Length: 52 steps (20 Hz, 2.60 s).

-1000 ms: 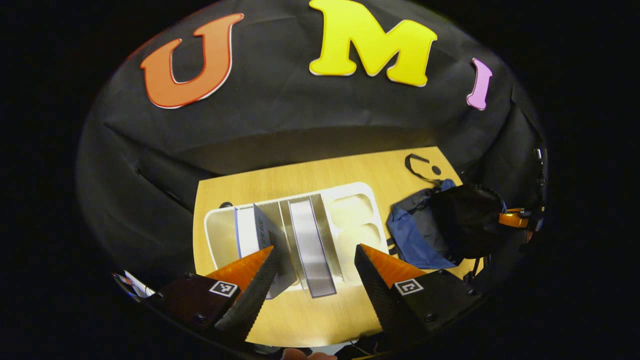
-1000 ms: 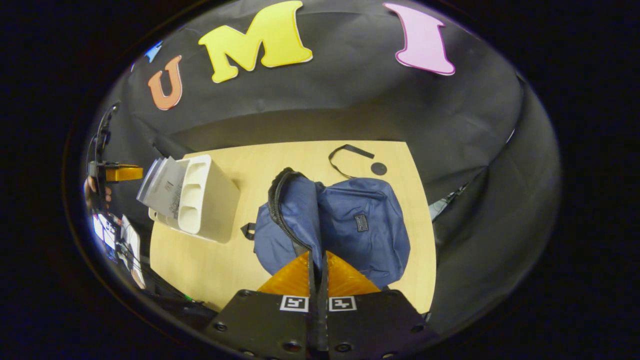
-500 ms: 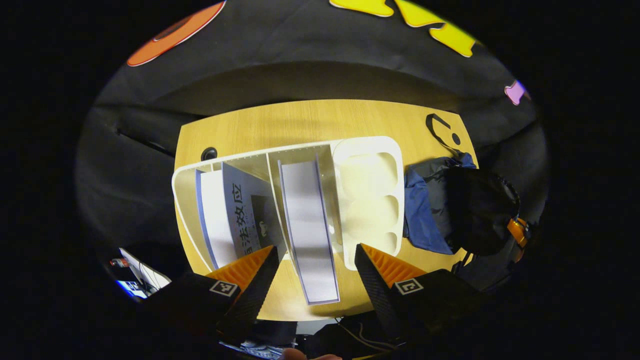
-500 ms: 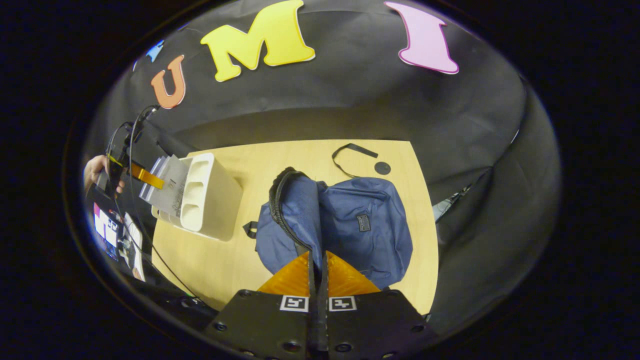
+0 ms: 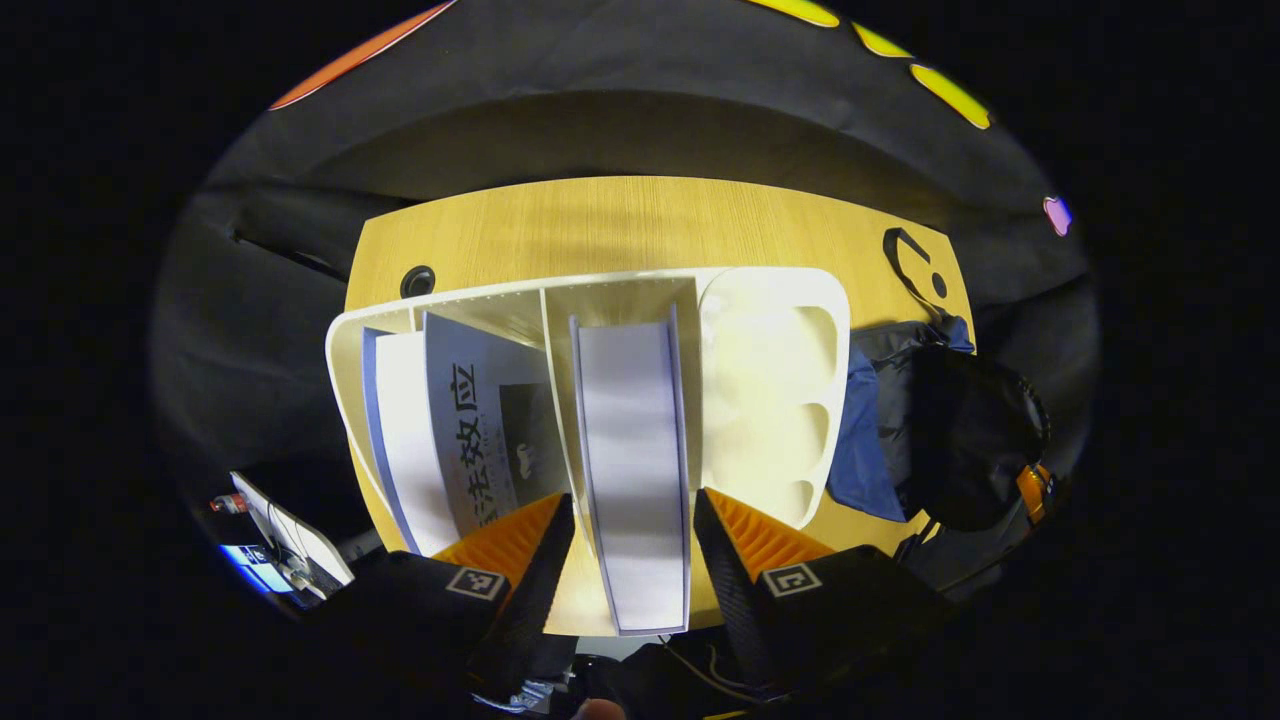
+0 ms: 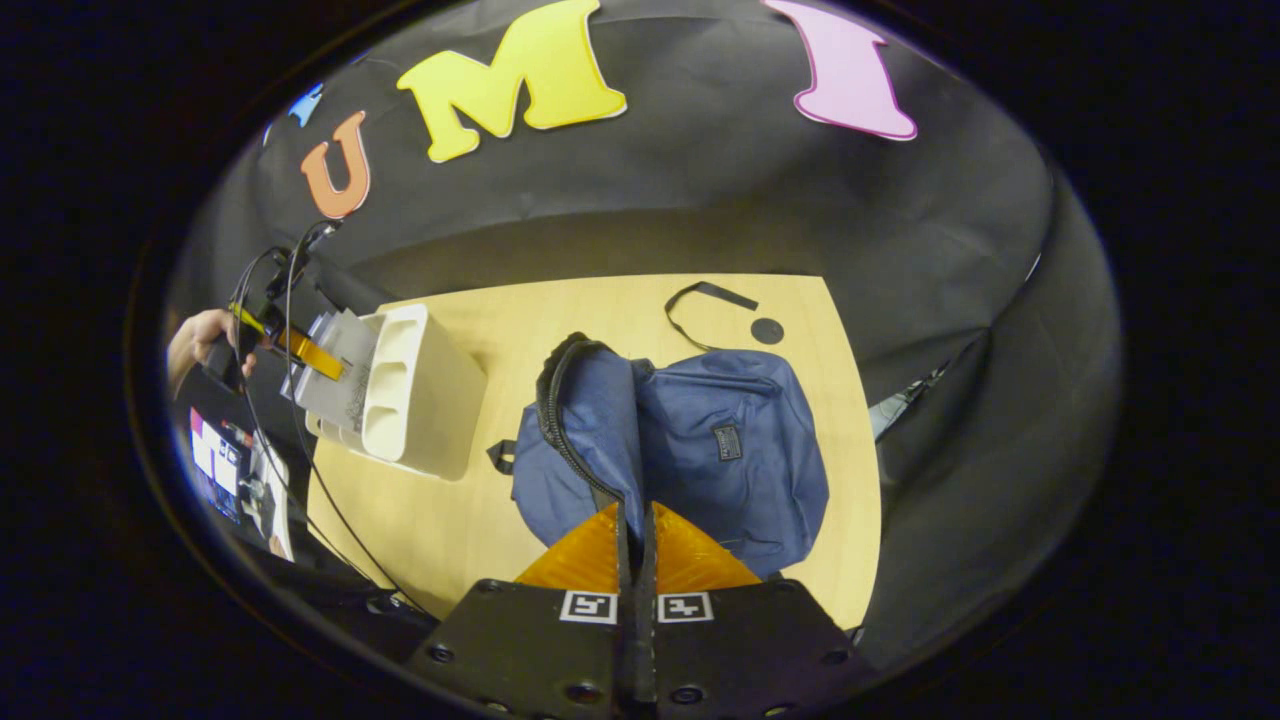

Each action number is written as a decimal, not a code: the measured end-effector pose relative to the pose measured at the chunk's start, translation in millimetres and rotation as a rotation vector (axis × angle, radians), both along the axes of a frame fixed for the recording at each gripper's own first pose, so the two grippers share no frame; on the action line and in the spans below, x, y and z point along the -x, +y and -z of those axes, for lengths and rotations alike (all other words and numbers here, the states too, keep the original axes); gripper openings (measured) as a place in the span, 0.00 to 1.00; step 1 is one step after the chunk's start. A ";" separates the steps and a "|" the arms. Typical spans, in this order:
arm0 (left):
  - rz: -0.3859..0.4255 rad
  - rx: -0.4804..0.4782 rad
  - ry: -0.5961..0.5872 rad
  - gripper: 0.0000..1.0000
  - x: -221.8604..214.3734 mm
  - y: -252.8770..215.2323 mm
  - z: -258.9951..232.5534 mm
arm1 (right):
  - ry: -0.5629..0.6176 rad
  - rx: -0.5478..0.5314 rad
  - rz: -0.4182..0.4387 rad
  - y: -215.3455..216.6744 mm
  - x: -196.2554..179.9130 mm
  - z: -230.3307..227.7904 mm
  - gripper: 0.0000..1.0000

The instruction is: Open the schoolbag, grab two books from the bookshelf and put them into the schoolbag.

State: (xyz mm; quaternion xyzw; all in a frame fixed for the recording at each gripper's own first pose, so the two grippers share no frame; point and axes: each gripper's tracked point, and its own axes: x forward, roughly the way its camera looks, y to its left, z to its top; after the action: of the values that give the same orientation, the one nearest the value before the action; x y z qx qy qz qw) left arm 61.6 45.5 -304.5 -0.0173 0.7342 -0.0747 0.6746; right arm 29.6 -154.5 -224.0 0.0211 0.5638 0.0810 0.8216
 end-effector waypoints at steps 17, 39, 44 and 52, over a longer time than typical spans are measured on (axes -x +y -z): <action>0.012 -0.054 -0.002 0.41 39.0 24.6 -73.2 | -0.011 -0.001 -0.033 5.2 3.0 -1.8 0.00; -0.126 0.587 -0.167 0.39 100.5 -146.0 -206.0 | -0.033 -0.013 -0.037 3.5 10.8 -16.5 0.00; -0.147 0.643 -0.133 0.39 105.7 -209.1 -141.0 | -0.037 -0.025 -0.006 -10.3 9.8 -25.1 0.00; -0.169 0.668 -0.130 0.39 109.8 -285.8 -40.6 | -0.050 -0.040 0.019 -18.1 6.8 -41.0 0.00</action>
State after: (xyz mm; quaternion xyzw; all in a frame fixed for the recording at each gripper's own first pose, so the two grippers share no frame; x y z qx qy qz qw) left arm -48.2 -240.3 -263.9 -0.2932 0.6205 -0.2556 0.6809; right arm 22.8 -172.6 -183.0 0.0410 0.5412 0.0848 0.8356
